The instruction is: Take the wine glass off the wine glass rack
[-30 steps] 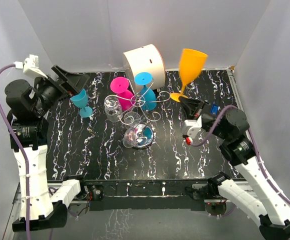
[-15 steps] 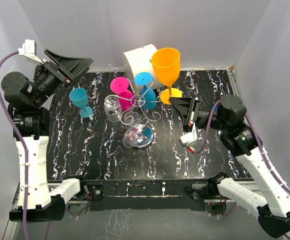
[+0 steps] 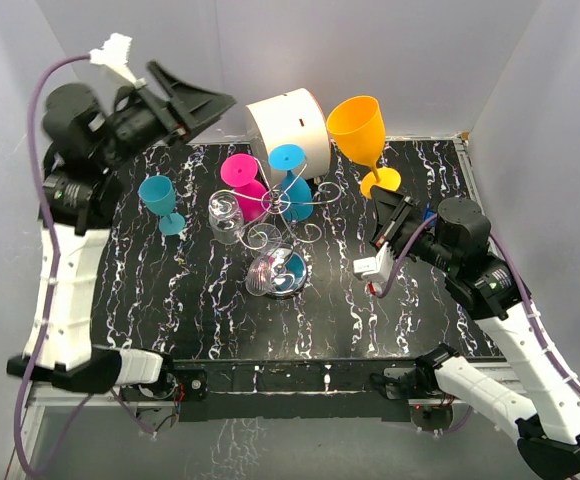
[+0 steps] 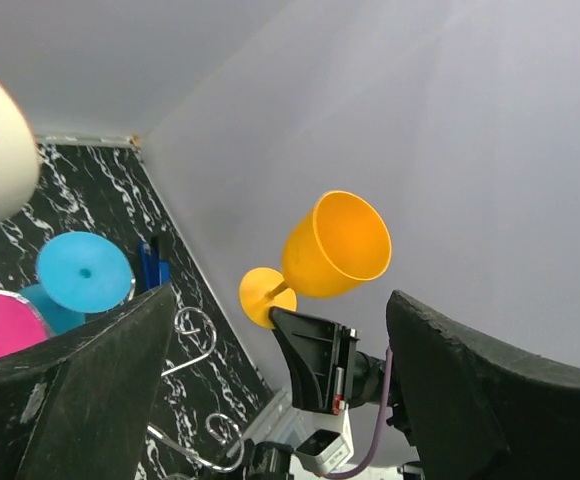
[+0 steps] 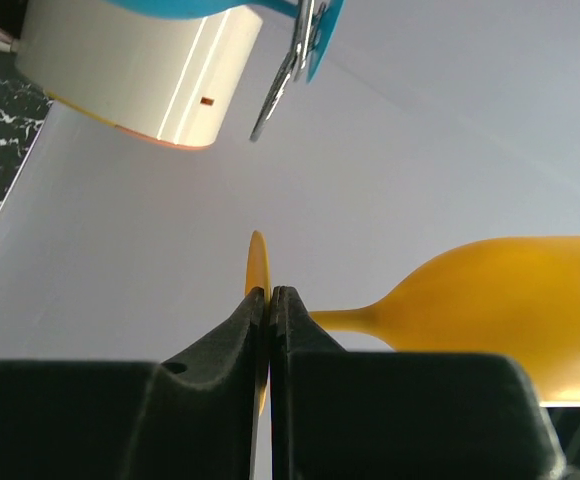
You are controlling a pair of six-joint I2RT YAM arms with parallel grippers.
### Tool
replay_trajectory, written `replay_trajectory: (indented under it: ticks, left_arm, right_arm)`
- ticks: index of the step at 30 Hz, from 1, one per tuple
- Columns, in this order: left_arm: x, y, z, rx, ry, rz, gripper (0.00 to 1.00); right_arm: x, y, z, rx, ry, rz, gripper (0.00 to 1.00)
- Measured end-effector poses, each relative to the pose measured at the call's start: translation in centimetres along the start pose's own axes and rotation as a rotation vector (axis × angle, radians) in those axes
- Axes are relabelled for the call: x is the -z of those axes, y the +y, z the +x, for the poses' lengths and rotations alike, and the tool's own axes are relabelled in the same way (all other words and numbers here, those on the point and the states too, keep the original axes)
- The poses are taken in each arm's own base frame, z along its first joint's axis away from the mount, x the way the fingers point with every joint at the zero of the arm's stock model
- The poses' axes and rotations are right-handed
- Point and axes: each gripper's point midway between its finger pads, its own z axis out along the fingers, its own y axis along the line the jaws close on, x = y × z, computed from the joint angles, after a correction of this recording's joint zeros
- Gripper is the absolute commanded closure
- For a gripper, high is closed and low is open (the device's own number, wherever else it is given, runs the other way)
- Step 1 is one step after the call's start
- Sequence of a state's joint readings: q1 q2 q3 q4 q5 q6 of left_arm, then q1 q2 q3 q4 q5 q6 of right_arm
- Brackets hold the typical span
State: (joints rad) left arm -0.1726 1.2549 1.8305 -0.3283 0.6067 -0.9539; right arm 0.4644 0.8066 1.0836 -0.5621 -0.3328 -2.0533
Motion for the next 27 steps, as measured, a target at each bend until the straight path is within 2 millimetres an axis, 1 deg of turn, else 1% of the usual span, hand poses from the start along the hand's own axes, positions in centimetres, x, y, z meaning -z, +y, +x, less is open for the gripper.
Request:
replay_trajectory:
  ticks: [4,6,9,11,16,18,21,24,27]
  left_arm:
    - [-5.0,-0.7,2.5,-0.046,0.106,-0.009,0.19]
    - [-7.3,-0.3,4.2,-0.064,0.153,-0.03,0.2]
    - [-9.8,0.6,7.0,-0.09,0.217,-0.077,0.22]
    - [-11.2,0.7,8.8,-0.117,0.251,-0.098,0.23]
    - [-12.9,0.1,12.7,-0.181,0.309,-0.113,0.3]
    - [-13.0,-0.4,13.6,-0.199,0.322,-0.11,0.35]
    - [-13.3,-0.8,13.8,-0.219,0.315,-0.11,0.4]
    - [-13.6,-0.6,13.6,-0.23,0.302,-0.121,0.46]
    - [-13.7,-0.3,13.6,-0.233,0.299,-0.135,0.47]
  right_arm:
    - [0.0,1.4,0.3,0.004,0.028,-0.049,1.0]
    - [-0.3,2.1,0.3,0.0,0.032,-0.073,1.0]
    - [-0.4,3.0,0.2,-0.007,0.034,-0.106,1.0]
    - [-0.4,3.2,0.2,-0.009,0.033,-0.114,1.0]
    - [-0.3,3.5,0.0,-0.011,0.03,-0.13,1.0]
    - [-0.3,3.6,0.0,-0.011,0.031,-0.132,1.0]
    - [-0.3,3.5,0.0,-0.01,0.032,-0.132,1.0]
    - [-0.3,3.4,-0.1,-0.008,0.029,-0.129,1.0]
    - [-0.2,3.2,-0.2,-0.004,0.03,-0.12,1.0]
